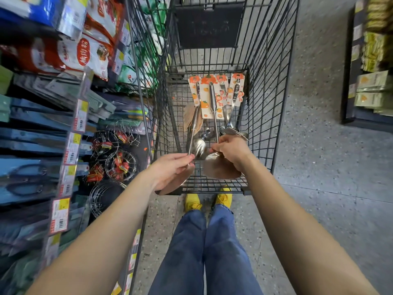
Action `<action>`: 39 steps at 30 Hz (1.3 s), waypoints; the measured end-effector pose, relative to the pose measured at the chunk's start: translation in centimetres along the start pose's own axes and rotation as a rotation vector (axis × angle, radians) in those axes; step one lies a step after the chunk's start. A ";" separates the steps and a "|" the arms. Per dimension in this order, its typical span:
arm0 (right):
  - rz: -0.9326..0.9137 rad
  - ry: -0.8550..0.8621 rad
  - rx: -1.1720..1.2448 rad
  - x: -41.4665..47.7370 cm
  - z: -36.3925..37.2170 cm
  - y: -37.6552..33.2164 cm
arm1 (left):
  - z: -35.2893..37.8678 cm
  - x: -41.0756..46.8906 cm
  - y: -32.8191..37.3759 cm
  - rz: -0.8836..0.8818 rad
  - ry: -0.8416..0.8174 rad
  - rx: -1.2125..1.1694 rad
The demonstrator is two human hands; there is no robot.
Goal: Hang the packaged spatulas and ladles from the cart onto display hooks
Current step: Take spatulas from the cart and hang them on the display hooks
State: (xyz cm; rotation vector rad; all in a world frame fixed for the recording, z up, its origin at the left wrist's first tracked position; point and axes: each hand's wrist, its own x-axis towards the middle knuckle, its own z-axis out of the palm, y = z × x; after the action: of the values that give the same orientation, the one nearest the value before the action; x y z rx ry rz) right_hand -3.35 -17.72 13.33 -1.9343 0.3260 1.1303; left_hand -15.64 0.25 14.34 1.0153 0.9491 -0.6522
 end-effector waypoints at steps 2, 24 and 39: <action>-0.014 -0.012 0.001 -0.1 -0.3 0.1 | 0.1 -0.6 0.8 -0.005 -0.068 -0.104; -0.245 0.035 0.079 -3.9 2.0 -2.3 | -1.4 -2.6 2.7 0.437 0.311 0.384; -0.491 0.082 0.004 -15.8 -2.9 -10.4 | 0.9 -14.8 9.0 0.650 0.325 0.355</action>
State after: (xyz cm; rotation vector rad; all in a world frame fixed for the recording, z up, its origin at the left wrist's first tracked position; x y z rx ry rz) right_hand -4.35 -16.57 32.41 -1.9167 -0.1045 0.7274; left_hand -14.74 3.52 31.33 1.6842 0.7220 -0.1045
